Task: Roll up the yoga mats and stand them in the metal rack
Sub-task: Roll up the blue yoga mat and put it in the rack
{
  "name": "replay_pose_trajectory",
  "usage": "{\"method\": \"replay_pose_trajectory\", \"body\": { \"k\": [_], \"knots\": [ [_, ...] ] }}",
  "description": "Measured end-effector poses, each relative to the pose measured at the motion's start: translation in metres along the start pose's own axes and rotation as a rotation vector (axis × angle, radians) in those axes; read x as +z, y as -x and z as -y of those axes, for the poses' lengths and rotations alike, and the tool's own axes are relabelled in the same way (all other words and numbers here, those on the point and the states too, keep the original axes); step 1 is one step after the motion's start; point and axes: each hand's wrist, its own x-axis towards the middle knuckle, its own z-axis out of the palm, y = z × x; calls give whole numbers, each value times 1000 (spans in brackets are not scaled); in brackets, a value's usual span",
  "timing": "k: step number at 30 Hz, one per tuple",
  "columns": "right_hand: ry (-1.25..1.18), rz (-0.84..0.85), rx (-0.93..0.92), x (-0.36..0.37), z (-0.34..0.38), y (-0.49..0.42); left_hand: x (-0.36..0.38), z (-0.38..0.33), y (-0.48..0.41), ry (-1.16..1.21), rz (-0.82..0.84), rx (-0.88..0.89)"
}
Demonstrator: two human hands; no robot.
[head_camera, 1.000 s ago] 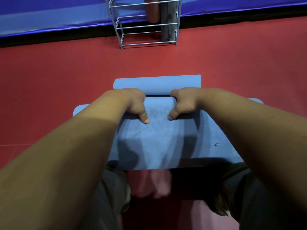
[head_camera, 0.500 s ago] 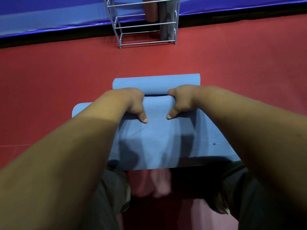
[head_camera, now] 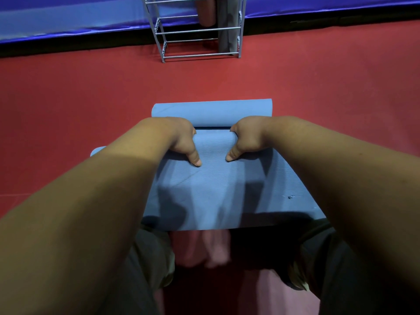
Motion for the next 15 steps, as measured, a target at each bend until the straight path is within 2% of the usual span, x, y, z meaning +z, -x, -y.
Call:
{"method": "replay_pose_trajectory", "body": {
  "k": [15],
  "knots": [
    [-2, 38, -19, -5, 6, 3, 0, 12, 5, 45, 92, -40]
  ]
}}
